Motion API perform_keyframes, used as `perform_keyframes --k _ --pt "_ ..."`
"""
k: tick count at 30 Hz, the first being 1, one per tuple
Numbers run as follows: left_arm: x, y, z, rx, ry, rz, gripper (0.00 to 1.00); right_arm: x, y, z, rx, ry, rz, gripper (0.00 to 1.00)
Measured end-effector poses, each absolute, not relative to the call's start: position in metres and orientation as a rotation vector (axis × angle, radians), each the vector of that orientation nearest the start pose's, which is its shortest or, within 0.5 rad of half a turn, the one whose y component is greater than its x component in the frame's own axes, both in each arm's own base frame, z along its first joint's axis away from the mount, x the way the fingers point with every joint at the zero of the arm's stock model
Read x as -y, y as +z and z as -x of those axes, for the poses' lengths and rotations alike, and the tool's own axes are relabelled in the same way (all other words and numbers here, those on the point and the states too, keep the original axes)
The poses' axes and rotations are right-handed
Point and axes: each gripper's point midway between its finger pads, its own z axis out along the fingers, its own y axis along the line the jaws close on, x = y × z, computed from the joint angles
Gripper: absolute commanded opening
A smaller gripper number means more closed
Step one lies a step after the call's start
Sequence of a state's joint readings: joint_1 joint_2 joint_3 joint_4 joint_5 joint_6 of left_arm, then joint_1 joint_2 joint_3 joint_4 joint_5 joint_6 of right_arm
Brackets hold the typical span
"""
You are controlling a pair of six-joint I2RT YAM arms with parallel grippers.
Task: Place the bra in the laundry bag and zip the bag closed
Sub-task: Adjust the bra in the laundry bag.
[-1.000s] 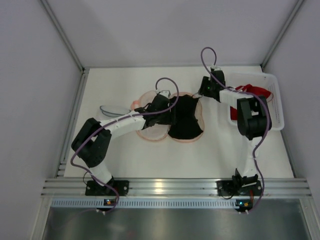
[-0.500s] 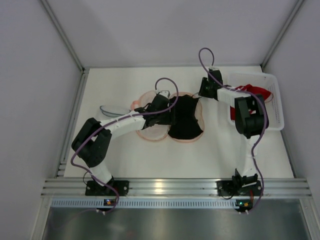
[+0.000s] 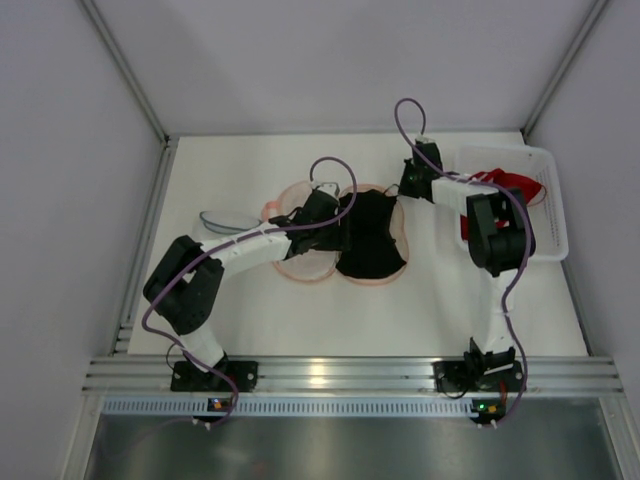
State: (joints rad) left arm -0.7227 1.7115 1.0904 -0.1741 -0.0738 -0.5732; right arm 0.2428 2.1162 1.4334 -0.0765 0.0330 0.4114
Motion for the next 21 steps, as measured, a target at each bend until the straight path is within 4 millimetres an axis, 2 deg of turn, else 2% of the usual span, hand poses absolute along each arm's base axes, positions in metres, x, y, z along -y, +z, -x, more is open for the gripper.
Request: perform_keyframes --k 3,8,11,16,21 --pt "0.299 0.075 -0.325 -2.43 -0.519 -0.142 0.65 -0.143 0.031 -0.518 -2.329 0.294 -0.208 0.0" --pt "0.297 0.062 -0.325 -2.457 -0.494 -0.143 0.65 -0.154 0.033 -0.494 -2.339 0.32 -0.169 0.0" --pt "0.297 0.06 -0.326 -2.459 -0.487 -0.141 0.65 -0.165 0.042 -0.478 -2.333 0.339 -0.135 0.0" --pt "0.299 0.06 -0.328 -2.45 -0.495 -0.131 0.64 -0.181 0.065 -0.465 -2.295 0.385 -0.091 0.0" --pt "0.301 0.063 -0.332 -2.429 -0.504 -0.114 0.64 -0.189 0.067 -0.454 -2.298 0.402 -0.074 0.0"
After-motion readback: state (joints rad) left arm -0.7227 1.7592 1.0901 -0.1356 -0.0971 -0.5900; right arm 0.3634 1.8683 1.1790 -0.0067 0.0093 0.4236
